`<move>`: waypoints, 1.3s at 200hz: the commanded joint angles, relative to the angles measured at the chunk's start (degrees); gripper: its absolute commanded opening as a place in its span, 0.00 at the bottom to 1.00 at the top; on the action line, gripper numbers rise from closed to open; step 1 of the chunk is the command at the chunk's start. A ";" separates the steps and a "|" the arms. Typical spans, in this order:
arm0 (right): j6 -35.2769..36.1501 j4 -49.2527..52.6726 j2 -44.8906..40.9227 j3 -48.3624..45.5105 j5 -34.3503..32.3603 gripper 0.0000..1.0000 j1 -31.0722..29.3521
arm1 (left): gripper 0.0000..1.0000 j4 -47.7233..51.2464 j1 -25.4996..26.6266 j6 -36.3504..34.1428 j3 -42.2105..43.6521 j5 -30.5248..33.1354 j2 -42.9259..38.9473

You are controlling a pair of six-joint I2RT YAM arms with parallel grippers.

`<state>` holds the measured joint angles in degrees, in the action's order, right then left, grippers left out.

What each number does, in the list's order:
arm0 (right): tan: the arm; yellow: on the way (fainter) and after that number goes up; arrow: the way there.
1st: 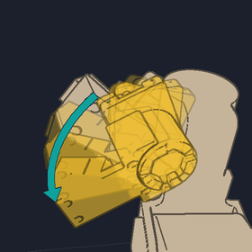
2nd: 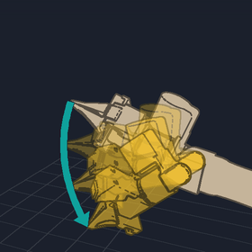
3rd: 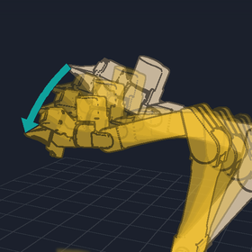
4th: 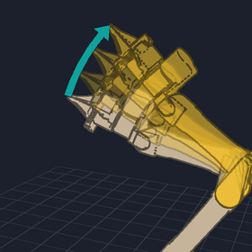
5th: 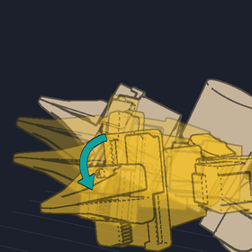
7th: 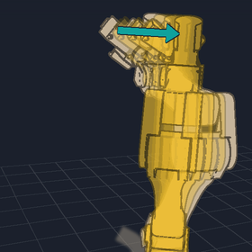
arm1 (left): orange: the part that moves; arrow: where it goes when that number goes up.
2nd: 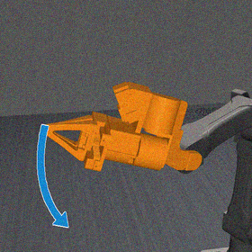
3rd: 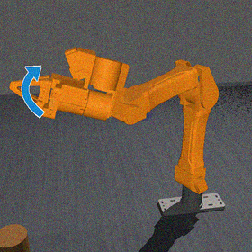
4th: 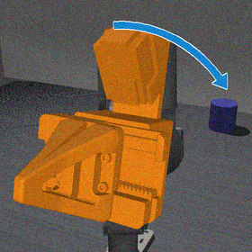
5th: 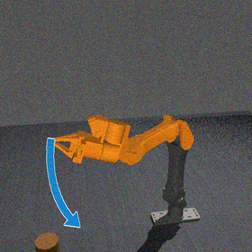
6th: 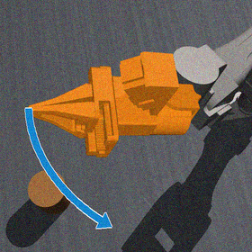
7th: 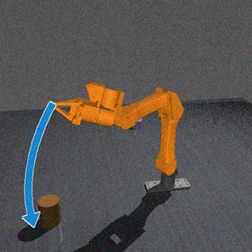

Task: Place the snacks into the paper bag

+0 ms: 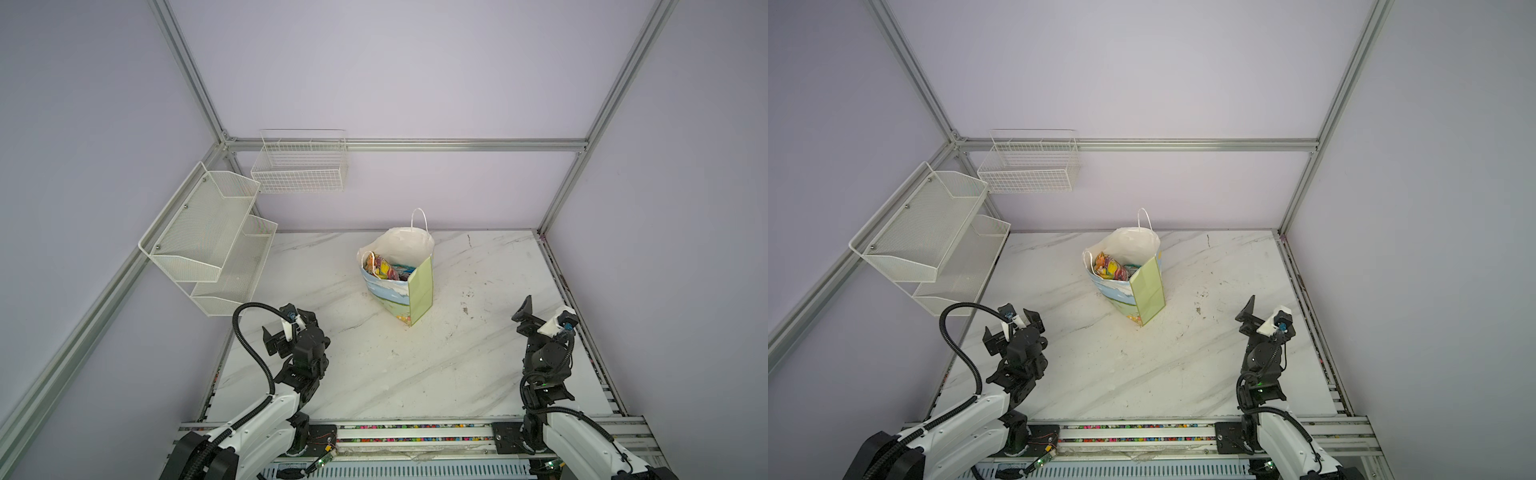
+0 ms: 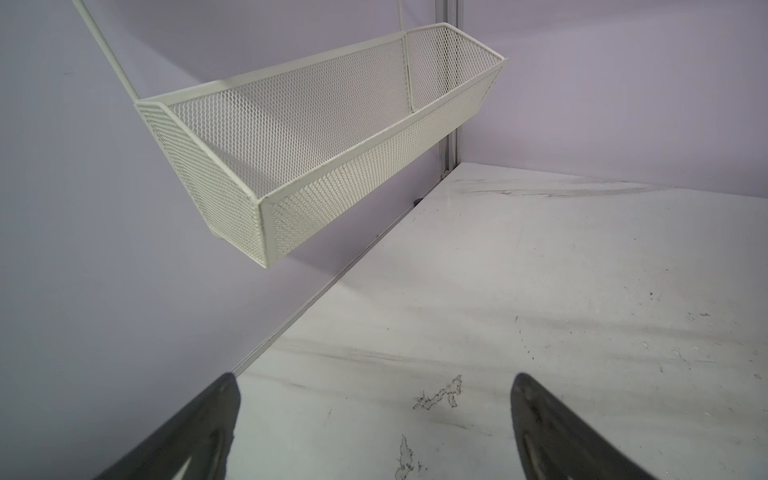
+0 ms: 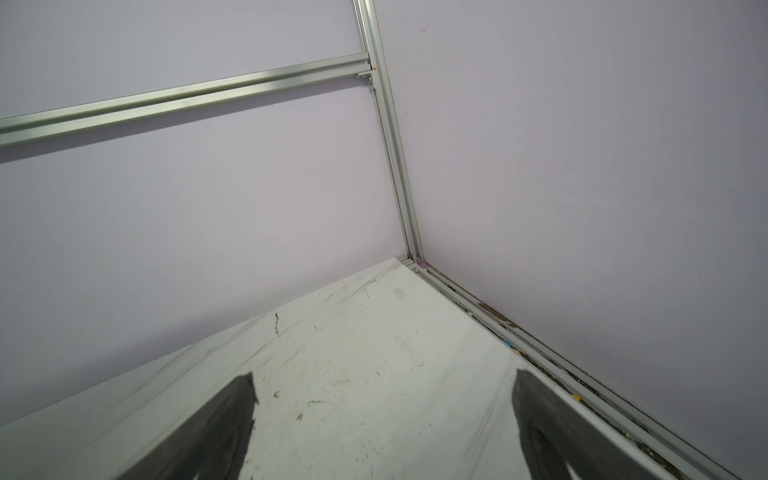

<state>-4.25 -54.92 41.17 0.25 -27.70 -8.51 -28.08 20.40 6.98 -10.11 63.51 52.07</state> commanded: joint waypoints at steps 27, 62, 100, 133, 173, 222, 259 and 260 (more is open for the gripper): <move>1.03 -11.79 3.92 -2.58 -0.26 0.97 0.23 | 1.00 -8.76 -2.29 -0.90 2.82 0.26 0.85; 1.24 -19.37 11.23 -2.54 0.75 0.97 0.17 | 1.00 -11.80 -4.79 0.72 4.13 -1.81 0.74; 2.40 -30.82 22.09 -2.58 2.19 0.97 0.19 | 1.00 -14.61 -6.93 1.80 4.57 -3.80 2.14; 2.56 -39.02 29.68 -2.54 2.68 0.98 0.18 | 1.00 -14.92 -7.57 1.42 4.35 -6.40 2.80; 2.87 -46.42 37.70 -1.55 3.30 0.97 0.22 | 1.00 -19.14 -8.51 0.85 4.21 -6.59 6.02; 2.31 -52.22 46.16 0.25 2.68 0.97 0.20 | 1.00 -27.37 -9.50 -1.55 4.31 -7.04 11.62; 2.08 -52.22 47.20 1.04 3.07 0.97 0.23 | 1.00 -31.22 -9.90 -2.06 5.24 -7.46 12.79; 2.11 -52.22 47.23 1.05 3.08 0.97 0.24 | 1.00 -31.28 -9.92 -2.06 5.26 -7.49 12.79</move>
<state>-2.22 -90.39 87.72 0.30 -24.60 -8.51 -52.45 11.25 6.13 -7.29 56.05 64.75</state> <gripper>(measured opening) 0.974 0.997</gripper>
